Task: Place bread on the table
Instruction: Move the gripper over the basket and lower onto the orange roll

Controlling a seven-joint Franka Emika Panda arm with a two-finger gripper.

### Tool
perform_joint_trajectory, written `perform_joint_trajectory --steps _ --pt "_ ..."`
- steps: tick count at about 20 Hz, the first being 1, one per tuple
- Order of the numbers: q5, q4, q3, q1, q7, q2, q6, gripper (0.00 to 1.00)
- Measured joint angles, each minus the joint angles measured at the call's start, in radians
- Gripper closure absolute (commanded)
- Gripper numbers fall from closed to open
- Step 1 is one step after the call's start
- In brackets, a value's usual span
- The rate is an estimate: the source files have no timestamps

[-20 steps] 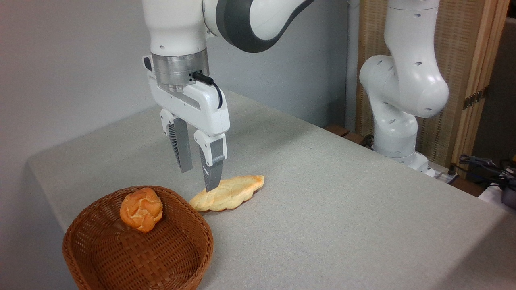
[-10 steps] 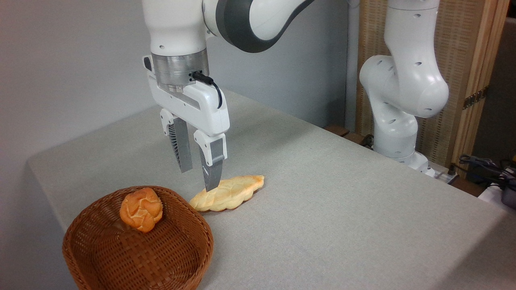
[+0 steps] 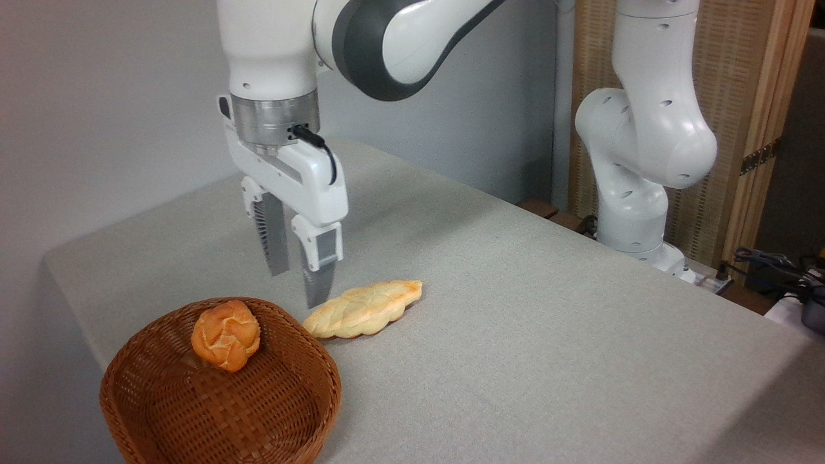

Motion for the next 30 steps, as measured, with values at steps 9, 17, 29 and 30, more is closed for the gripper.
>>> perform_joint_trajectory --steps 9,17,29,30 --pt "-0.162 0.0 -0.009 -0.001 -0.001 0.091 0.205 0.0" --pt "-0.209 0.028 -0.061 -0.003 -0.041 0.196 0.292 0.0" --pt "0.009 0.058 -0.057 0.005 -0.041 0.208 0.291 0.0" --pt "0.01 0.058 -0.06 0.005 -0.041 0.214 0.291 0.0"
